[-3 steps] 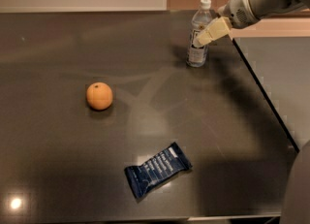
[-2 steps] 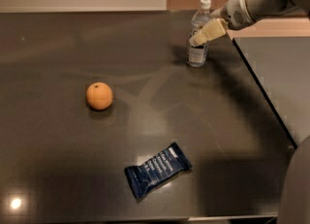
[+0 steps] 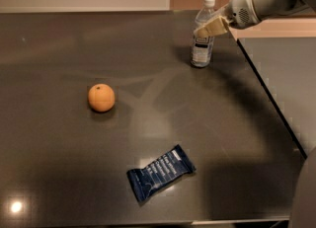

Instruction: Move blue plastic bottle near orange

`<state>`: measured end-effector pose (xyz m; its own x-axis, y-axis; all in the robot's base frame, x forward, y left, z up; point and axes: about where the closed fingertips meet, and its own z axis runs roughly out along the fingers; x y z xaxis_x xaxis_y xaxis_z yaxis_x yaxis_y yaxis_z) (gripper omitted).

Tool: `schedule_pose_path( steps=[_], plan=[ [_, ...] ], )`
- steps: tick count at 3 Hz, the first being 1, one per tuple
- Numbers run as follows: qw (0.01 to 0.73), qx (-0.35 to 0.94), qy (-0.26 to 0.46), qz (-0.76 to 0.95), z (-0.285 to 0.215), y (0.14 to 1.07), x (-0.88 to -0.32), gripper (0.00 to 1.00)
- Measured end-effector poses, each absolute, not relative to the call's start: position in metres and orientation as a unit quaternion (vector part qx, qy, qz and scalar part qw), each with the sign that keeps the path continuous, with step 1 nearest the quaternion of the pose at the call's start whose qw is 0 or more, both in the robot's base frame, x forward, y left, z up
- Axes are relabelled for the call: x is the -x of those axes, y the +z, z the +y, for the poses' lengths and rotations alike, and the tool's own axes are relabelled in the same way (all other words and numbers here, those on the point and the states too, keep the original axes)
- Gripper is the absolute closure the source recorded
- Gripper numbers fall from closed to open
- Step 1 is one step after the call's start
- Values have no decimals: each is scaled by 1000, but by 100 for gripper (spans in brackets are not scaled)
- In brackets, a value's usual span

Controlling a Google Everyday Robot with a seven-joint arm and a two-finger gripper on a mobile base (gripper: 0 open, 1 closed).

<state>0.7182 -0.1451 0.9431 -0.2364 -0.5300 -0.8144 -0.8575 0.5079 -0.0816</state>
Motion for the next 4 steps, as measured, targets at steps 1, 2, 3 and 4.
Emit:
schedule_pose_path(
  steps=[1, 2, 3, 4],
  plan=[
    [418, 470, 224, 744, -128, 962, -689, 86],
    [418, 505, 269, 706, -84, 989, -637, 100],
    [411, 539, 289, 676, -45, 997, -606, 100],
    [390, 582, 296, 650, -5, 990, -583, 100]
  ],
)
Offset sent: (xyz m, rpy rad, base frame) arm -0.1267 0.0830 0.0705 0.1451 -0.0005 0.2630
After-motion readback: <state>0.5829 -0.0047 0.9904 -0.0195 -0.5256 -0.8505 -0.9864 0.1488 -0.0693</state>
